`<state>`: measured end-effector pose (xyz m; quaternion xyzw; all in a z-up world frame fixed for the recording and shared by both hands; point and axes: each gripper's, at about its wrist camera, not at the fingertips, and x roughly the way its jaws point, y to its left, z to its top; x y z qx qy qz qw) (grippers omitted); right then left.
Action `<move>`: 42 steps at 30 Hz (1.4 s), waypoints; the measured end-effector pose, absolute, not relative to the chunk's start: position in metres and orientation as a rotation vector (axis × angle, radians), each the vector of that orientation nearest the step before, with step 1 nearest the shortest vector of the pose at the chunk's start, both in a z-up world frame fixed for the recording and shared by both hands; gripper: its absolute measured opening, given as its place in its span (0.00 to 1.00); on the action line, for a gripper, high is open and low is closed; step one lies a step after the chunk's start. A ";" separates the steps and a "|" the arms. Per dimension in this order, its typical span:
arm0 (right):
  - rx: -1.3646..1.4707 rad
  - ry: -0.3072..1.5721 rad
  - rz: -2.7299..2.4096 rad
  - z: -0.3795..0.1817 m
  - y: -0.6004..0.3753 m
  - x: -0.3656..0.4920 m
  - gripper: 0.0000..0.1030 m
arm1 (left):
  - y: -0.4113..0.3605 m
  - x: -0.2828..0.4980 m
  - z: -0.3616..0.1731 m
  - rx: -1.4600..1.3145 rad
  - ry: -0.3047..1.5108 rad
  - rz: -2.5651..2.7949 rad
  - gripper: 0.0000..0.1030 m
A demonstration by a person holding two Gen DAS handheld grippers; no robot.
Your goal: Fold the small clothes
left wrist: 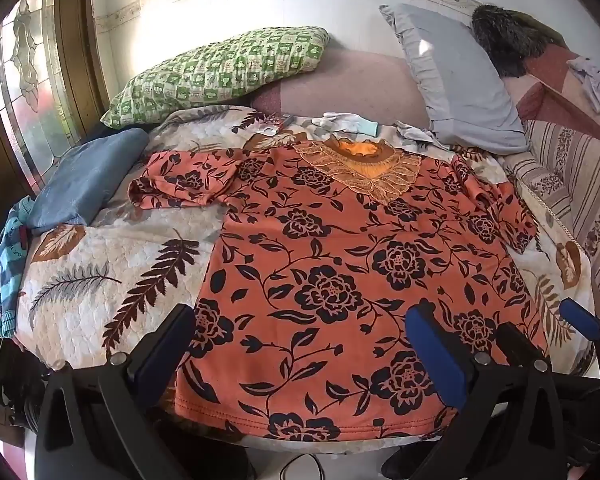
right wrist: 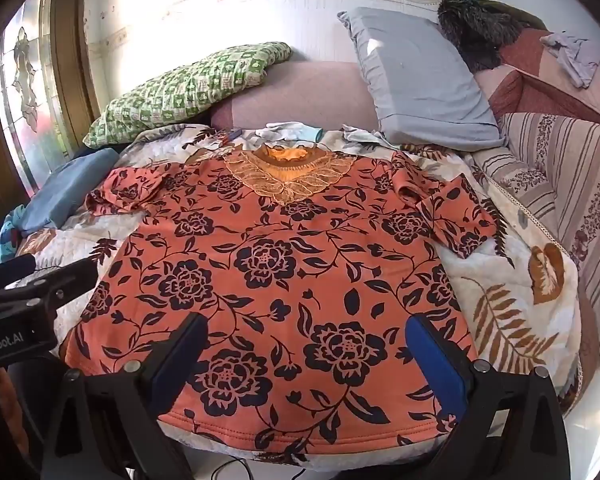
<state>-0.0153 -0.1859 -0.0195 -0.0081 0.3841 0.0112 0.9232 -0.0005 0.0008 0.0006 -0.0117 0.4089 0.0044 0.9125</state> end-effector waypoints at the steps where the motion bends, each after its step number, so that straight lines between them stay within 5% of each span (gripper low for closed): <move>1: -0.015 0.788 0.024 -0.020 -0.186 -0.015 0.98 | 0.001 -0.001 0.001 -0.027 0.842 0.008 1.00; 42: -0.033 0.768 -0.001 -0.015 -0.185 -0.010 0.98 | 0.007 0.002 -0.004 -0.036 0.847 0.035 1.00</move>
